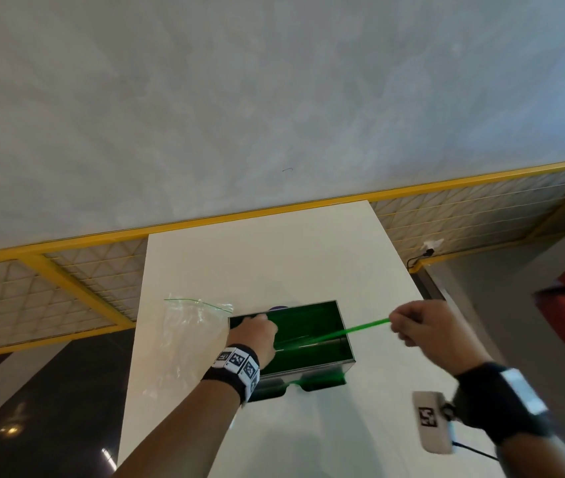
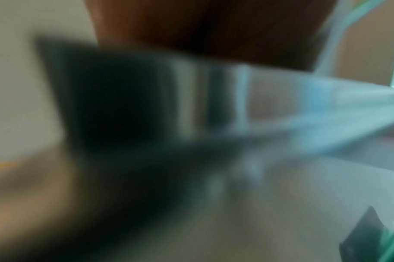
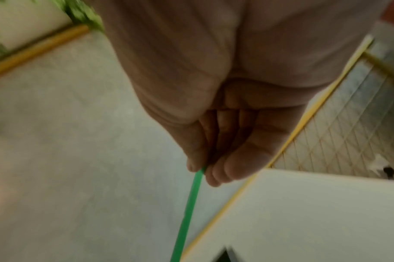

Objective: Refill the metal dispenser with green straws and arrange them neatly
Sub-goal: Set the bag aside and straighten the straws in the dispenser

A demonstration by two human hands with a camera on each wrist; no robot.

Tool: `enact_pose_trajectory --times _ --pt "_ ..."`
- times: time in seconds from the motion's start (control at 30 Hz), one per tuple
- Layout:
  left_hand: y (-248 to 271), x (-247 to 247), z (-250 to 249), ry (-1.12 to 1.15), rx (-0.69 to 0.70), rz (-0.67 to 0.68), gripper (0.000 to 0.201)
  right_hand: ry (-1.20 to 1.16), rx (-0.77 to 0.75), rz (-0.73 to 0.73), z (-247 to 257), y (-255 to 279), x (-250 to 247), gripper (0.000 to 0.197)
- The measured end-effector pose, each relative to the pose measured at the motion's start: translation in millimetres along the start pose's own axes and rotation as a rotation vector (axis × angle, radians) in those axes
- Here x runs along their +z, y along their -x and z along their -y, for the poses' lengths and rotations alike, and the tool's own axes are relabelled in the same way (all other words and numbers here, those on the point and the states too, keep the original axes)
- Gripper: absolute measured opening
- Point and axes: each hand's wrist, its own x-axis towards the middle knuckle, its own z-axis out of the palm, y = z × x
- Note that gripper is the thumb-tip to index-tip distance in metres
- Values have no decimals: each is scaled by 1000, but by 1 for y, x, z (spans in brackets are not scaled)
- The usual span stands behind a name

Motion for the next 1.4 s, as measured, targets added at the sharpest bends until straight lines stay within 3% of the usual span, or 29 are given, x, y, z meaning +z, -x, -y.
enact_pose_trajectory --times 0.23,0.3,0.37,0.43,0.53,0.6,0.7,0.8,1.03,1.2,1.3,1.4 --pt "3 -16 18 283 -49 -23 32 364 -107 240 6 -26 103 18" --pt "4 -17 20 286 -26 4 33 469 -139 169 1 -23 106 16" --pt "7 -16 20 280 7 39 35 394 -88 15 -11 -21 96 5" --pt "8 -10 20 271 42 58 36 325 85 -19 -39 -23 95 1" --pt "10 -1 19 272 66 79 35 96 370 234 -87 -26 114 4" --pt "11 2 17 269 63 91 34 -85 455 355 -113 -27 135 6" --pt "11 6 14 248 64 94 34 -257 511 371 -125 -30 158 9" --pt "11 10 13 196 50 116 33 -394 566 263 -130 -31 174 8" --pt "8 9 10 157 52 112 30 -379 546 145 -131 -37 181 15" --pt "6 13 8 140 37 117 28 -144 380 169 -125 -38 175 15" --pt "3 14 3 127 15 180 22 12 334 195 -120 -37 172 25" --pt "-1 11 -7 142 9 280 38 32 379 219 -120 -37 172 24"
